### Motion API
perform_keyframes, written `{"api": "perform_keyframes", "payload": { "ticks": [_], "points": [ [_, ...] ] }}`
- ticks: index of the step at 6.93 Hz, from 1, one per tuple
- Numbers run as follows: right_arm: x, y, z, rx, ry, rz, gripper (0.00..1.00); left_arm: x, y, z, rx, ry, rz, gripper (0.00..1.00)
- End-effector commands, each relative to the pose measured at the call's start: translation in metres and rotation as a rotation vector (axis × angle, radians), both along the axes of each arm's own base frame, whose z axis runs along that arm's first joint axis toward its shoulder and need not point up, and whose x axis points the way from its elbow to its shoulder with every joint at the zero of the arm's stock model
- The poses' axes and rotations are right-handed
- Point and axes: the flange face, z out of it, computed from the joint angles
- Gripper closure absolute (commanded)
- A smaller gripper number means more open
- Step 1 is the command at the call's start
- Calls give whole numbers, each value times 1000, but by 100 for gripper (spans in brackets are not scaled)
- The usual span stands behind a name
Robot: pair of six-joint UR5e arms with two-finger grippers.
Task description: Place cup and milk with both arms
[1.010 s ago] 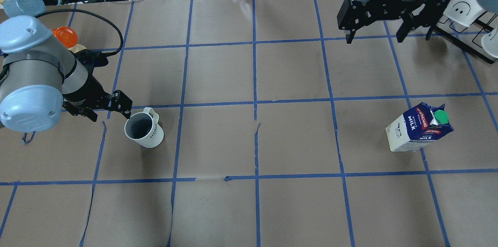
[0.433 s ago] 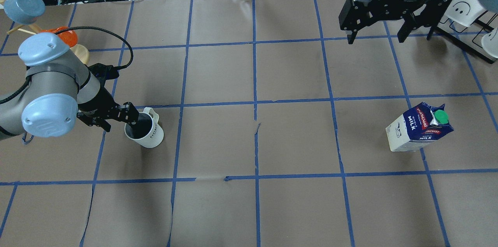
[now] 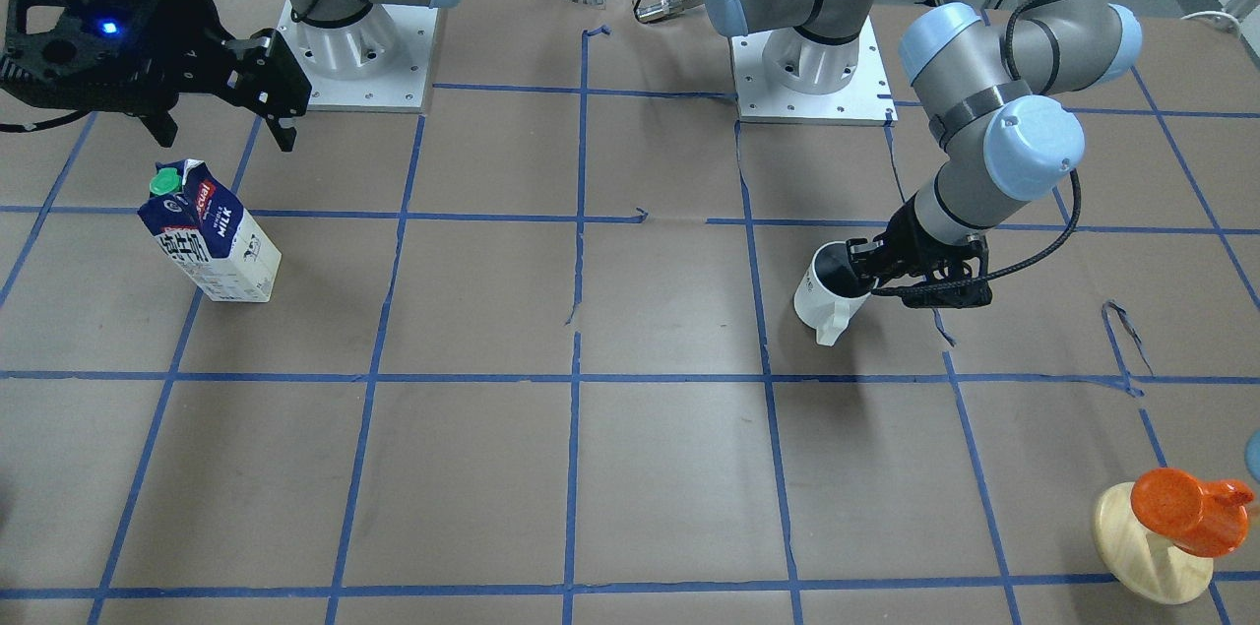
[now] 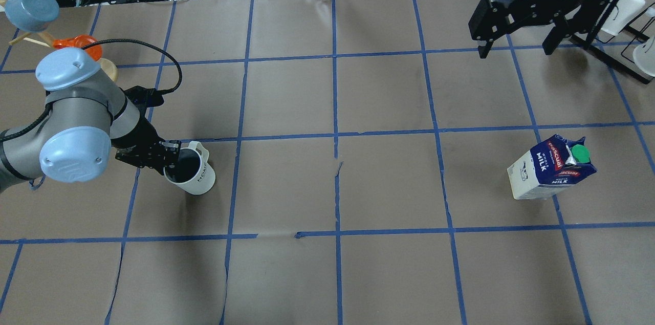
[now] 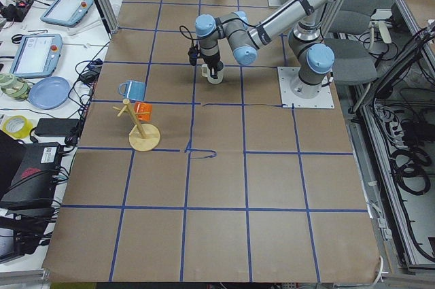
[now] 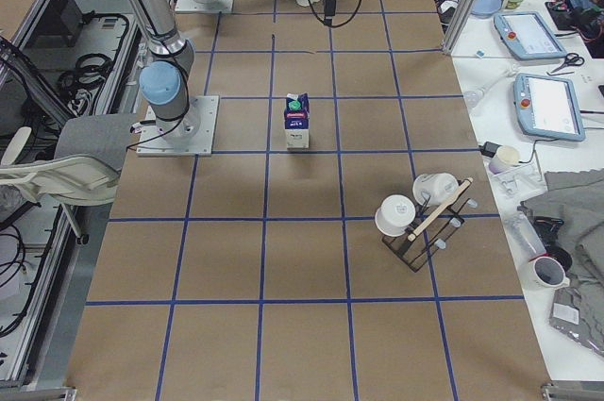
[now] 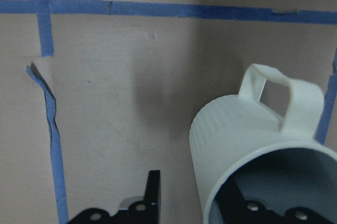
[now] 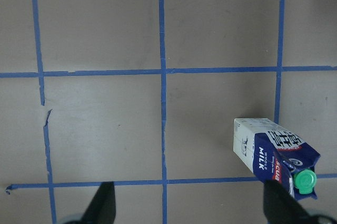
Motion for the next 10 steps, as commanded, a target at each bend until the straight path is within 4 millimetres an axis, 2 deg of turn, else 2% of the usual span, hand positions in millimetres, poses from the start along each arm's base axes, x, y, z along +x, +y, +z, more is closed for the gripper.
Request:
{"api": "perform_keyframes", "payload": {
  "ticks": [1,2,3,4,6,7,8,10],
  "points": [
    [-3,1,2,-4,-7,-1,0,-27,1,8,-20,-10,-24,97],
    [-3,1,2,-4,-9,-1,0,-30,-4,17,-52,-11,-3,98],
    [-3,1,2,-4,-9,-3,0,-47,-8,33,-91,40,36,97],
    [0,2,6,-15,-11,-7,0,-88,-3,40,-95,32,75,97],
    [1,2,11,-27,-17,-7,0,-195,17,63,-136,30,48,97],
    [1,2,10,-26,-17,-6,0,-242,32,61,-126,31,43,97],
    [1,1,9,-23,-16,-6,0,-272,45,56,-130,31,61,97],
    [1,1,7,-20,-17,-6,0,-308,76,50,-138,36,48,96]
  ]
}}
